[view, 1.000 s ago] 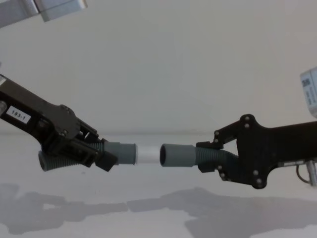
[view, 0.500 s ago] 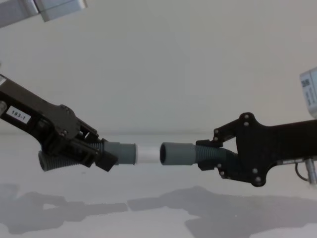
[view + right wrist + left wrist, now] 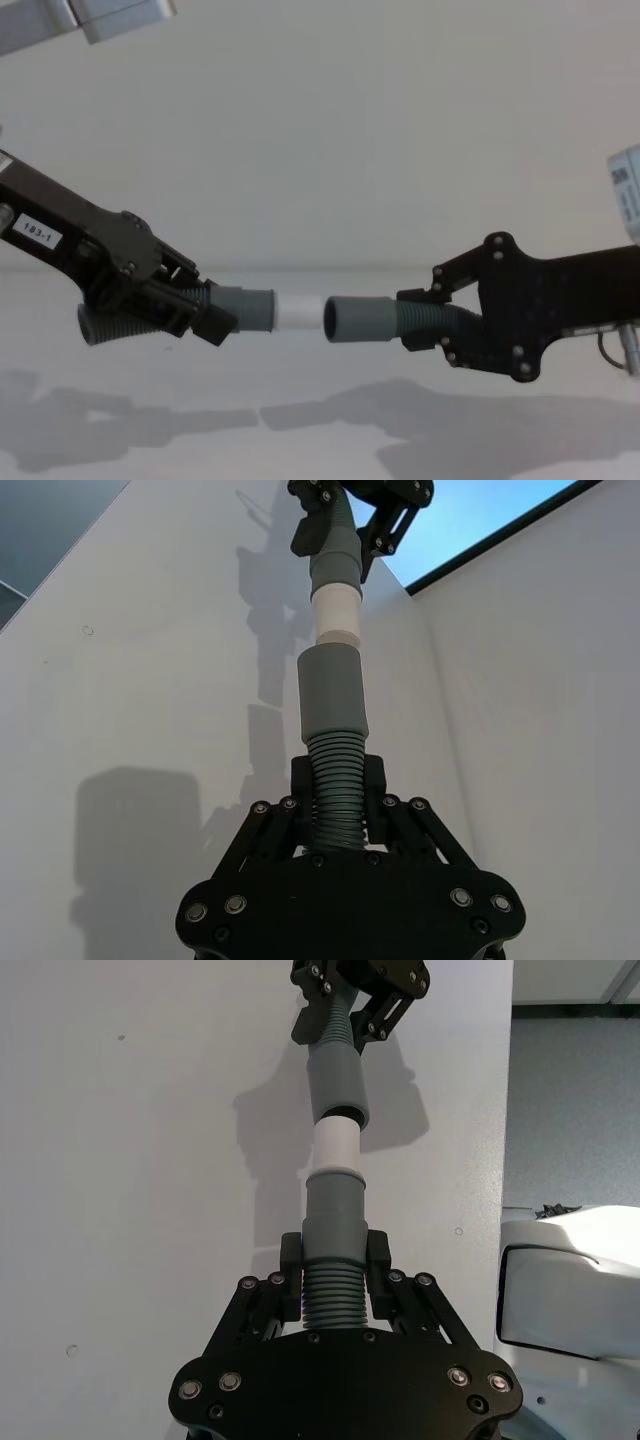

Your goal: Use both hands to pick up one end of the pipe from the table, align the ends, and insert them.

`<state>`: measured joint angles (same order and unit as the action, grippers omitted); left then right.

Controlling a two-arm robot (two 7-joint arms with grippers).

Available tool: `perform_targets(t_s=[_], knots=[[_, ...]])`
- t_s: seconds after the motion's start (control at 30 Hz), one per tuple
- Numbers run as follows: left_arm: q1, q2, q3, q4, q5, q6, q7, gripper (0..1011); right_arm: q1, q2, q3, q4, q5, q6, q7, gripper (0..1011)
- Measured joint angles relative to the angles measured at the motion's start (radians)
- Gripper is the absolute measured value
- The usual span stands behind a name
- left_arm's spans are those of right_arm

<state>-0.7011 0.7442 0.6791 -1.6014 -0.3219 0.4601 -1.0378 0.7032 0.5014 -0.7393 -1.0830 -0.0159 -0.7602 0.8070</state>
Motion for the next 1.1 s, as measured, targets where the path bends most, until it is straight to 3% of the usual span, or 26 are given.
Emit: perform_targets(t_s=[1.1], knots=[[0.000, 0.000, 0.000, 0.000, 0.000, 0.000, 0.000, 335, 0.008, -0.006, -0.005, 0.018, -0.005, -0.003, -0.007, 252]])
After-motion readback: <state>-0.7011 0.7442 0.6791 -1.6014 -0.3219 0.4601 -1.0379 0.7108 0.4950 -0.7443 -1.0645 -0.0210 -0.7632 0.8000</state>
